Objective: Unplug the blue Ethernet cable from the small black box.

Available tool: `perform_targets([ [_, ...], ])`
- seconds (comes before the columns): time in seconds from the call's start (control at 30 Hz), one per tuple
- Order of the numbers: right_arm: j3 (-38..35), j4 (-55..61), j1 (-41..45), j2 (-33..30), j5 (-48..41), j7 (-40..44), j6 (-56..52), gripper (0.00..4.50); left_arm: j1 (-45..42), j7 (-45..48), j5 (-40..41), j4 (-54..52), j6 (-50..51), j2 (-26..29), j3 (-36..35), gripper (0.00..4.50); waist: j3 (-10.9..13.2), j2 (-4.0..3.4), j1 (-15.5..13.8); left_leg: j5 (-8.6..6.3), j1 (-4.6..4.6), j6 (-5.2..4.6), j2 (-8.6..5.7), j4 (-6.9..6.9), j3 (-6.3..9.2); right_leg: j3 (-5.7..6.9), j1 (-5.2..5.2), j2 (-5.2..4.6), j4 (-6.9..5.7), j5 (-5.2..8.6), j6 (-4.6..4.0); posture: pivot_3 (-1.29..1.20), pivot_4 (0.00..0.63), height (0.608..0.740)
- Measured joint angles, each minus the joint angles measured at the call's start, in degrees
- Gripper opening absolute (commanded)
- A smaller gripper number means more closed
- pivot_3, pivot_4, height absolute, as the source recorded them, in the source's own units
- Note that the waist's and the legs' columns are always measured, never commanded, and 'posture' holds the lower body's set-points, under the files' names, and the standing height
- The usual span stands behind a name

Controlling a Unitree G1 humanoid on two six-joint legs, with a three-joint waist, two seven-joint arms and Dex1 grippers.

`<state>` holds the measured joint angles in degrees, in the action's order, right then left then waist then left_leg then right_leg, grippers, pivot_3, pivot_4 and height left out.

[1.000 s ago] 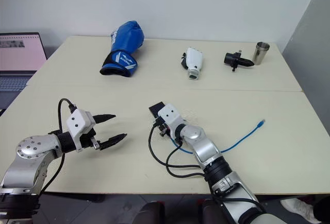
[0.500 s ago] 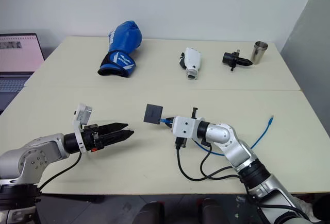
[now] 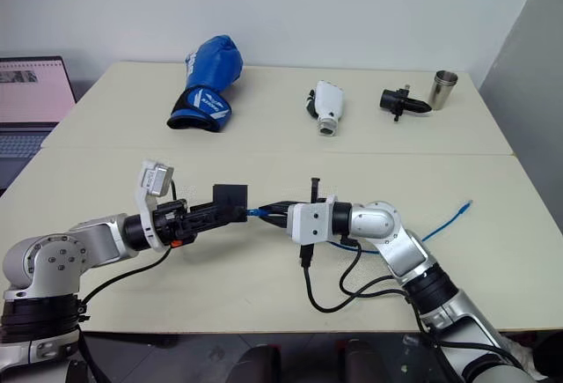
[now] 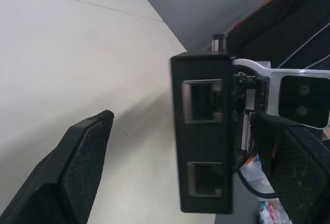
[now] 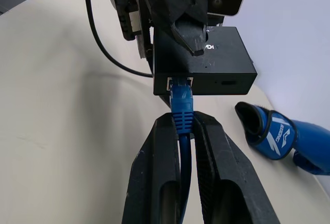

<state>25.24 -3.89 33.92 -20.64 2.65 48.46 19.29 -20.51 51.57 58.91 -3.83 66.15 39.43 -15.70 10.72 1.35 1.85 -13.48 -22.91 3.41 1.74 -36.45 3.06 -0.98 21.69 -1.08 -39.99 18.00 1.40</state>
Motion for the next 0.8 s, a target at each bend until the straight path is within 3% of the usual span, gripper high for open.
perform_targets([
  [0.07, -0.34, -0.38, 0.33, -0.05, 0.10, 0.02, 1.06, 0.13, -0.31, -0.20, 0.63, 0.25, 0.30, 0.00, -0.13, 4.50, 0.00, 0.00, -0.01, 0.00, 0.01, 0.00, 0.00, 0.00, 0.00, 0.00, 0.00, 0.00, -0.01, 0.00, 0.00, 0.00, 0.150, 0.740],
  [0.17, -0.60, -1.03, 0.98, -0.22, 0.45, 0.02, 3.16, 0.13, -1.17, -0.26, 1.61, 1.35, 1.13, 0.00, -0.39, 4.02, 0.00, 0.00, 0.00, 0.00, 0.01, 0.00, 0.00, 0.00, 0.00, 0.01, 0.00, 0.00, -0.01, 0.00, 0.00, 0.00, 0.150, 0.740],
  [0.6, -0.62, -6.71, 1.77, -1.35, 3.78, -0.12, 13.35, 0.13, -1.52, -0.13, 4.85, 1.60, 4.65, 0.65, -0.66, 0.88, 0.00, 0.00, 0.01, 0.01, 0.01, 0.01, 0.00, -0.02, -0.01, -0.01, -0.01, -0.01, 0.00, 0.00, 0.00, 0.00, 0.150, 0.740],
  [0.8, -0.61, -7.63, 2.23, -1.42, 4.10, 0.05, 15.01, 0.13, -1.32, 0.05, 4.88, 1.46, 4.62, 0.71, -0.64, 0.80, 0.00, 0.00, 0.00, 0.01, 0.01, 0.01, 0.00, -0.03, -0.01, -0.01, -0.02, -0.01, 0.00, 0.00, 0.00, 0.00, 0.150, 0.740],
])
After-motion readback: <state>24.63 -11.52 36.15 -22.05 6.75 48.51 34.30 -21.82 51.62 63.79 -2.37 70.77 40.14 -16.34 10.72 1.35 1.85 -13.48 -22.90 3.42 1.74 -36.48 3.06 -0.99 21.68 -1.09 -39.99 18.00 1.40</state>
